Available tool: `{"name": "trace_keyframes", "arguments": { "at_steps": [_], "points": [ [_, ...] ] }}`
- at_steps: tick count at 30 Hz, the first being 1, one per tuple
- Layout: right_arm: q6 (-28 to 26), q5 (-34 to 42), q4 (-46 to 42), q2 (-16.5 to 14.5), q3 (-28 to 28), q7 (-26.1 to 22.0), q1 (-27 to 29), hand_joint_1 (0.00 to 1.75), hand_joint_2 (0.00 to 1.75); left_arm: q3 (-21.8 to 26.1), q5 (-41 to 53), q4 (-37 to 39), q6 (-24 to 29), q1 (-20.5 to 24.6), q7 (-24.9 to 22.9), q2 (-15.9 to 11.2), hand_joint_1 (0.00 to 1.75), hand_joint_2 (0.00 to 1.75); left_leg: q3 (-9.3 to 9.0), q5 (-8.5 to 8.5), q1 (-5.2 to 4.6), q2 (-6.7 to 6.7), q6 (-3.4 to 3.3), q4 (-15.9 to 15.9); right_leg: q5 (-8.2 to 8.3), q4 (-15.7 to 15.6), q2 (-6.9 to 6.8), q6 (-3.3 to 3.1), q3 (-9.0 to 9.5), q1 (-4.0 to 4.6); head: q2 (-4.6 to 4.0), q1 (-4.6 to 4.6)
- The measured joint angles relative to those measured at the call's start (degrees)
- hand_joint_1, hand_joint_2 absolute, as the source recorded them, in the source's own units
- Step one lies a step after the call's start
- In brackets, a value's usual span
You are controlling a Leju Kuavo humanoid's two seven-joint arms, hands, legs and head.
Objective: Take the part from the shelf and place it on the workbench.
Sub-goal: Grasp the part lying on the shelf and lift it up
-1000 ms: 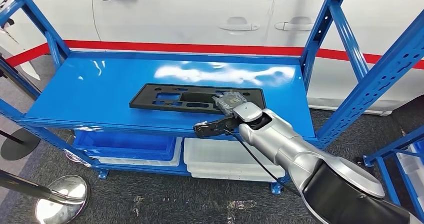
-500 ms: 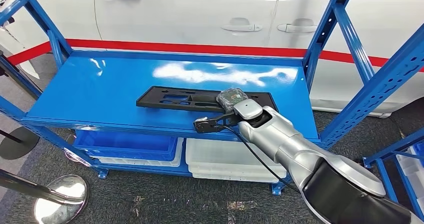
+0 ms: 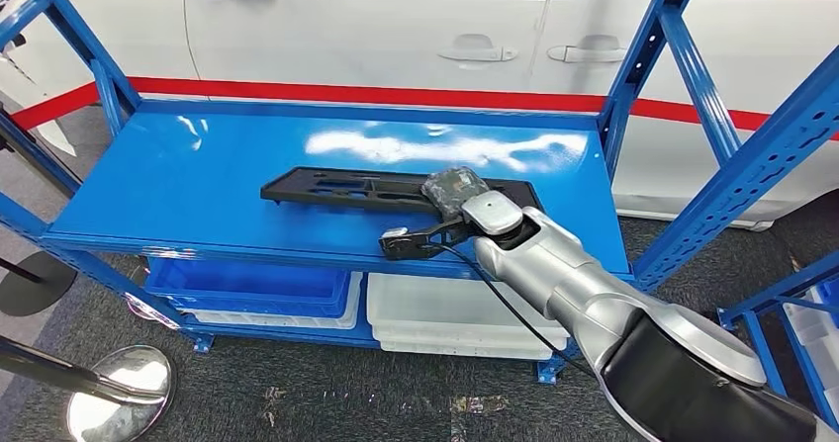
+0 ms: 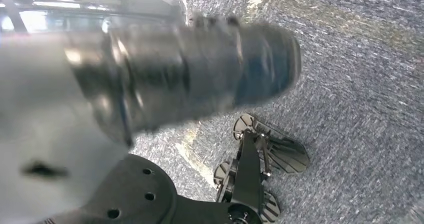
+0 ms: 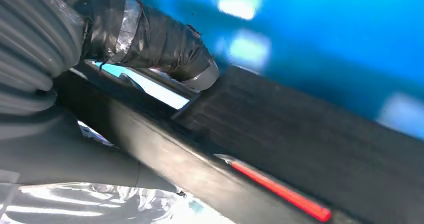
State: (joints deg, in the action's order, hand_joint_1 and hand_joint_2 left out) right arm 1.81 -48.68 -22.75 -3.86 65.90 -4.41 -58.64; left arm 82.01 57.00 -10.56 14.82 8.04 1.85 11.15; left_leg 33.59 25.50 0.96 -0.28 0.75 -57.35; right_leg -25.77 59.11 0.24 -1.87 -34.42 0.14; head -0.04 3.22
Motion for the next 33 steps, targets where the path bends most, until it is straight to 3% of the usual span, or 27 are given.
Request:
{"name": "trace_keyframes", "arguments": {
  "at_steps": [5,11,19,33],
  "points": [
    [-6.86,-3.4,-4.59,-0.01,0.0,-1.69,-3.46,1.75,1.75,-0.01,0.64,0.0,-0.96,-0.07,1.17,0.0,0.0,1.75,0.1,-0.02,0.01,0.0,0.0,0.01,0.02,0.02,0.01,0.0,-0.14,0.02,0.0,0.01],
    [2.72,-6.1,-20.28,0.92,-0.25,-0.18,-11.38,1.75,1.75,-0.08,1.56,0.0,-2.55,-0.11,3.14,-0.2,0.0,1.75,0.18,-0.02,0.01,0.01,0.01,0.02,-0.02,0.02,0.03,0.0,-0.29,0.02,0.0,0.01],
    [6.29,-5.44,-37.32,3.94,-1.03,0.31,-16.12,1.75,1.75,-0.13,1.66,0.0,-3.12,-0.18,3.21,-0.57,0.0,1.75,0.22,0.01,0.0,0.03,0.02,0.03,-0.03,-0.02,0.03,0.01,-0.28,0.0,0.0,-0.01],
    [10.17,0.87,-50.11,7.37,-2.03,1.77,-18.75,1.75,1.75,-0.13,1.58,0.0,-4.49,-0.31,2.82,-0.72,0.0,1.75,0.21,0.01,0.0,0.02,0.03,0.0,-0.02,-0.03,0.03,0.03,-0.26,0.0,0.0,0.01]
  ]
}}
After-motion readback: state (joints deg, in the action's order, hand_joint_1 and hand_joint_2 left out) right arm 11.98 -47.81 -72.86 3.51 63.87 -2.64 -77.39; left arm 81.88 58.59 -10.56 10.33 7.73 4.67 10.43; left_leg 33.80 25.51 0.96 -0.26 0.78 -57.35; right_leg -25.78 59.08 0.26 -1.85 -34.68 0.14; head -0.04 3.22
